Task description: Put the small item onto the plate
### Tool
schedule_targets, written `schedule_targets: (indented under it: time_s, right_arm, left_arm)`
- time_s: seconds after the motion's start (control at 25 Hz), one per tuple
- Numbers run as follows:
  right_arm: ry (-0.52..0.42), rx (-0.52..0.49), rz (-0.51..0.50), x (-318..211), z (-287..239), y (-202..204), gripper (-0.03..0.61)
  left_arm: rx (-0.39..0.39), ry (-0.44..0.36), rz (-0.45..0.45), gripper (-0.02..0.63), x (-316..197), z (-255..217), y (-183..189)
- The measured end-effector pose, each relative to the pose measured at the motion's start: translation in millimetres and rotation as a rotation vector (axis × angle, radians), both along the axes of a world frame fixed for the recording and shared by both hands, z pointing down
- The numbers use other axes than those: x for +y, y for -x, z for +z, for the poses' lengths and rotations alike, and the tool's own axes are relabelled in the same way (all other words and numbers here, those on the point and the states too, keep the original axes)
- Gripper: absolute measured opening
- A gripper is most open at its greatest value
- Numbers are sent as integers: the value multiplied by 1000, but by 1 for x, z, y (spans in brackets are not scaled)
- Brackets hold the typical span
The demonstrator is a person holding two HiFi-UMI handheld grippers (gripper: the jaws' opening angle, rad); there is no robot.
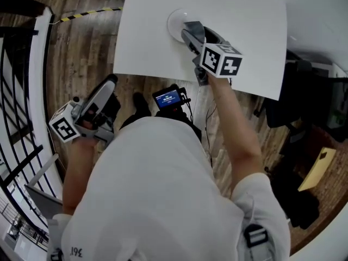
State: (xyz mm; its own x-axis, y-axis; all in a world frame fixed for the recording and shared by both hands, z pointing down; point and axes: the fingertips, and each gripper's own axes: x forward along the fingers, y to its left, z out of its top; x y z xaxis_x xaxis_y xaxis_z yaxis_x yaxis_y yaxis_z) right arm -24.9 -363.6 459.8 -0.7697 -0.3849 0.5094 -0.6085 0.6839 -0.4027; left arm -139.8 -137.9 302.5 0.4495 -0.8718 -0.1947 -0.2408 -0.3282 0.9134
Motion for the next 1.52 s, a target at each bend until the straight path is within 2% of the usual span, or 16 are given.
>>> schedule_targets:
  time_s: [0.16,0.36,0.64,0.8,1.52]
  right_arm:
    - [-85,164,-62,-18,41,10,321]
    - [-67,250,-72,-31,79,22,321]
    - [-180,418,-131,-45,105,25,321]
    - [-197,429,-114,-49,110,24,322]
    - [-118,426,-88,-51,110,26,322]
  left_arm:
    - [2,23,-23,110,-1,5,5]
    - [1,53,-44,110,5,16,19]
    - [14,56,-56,110,2,14,21]
    - [10,58,-50,110,3,16,23]
    - [28,46,-25,110,0,15,19]
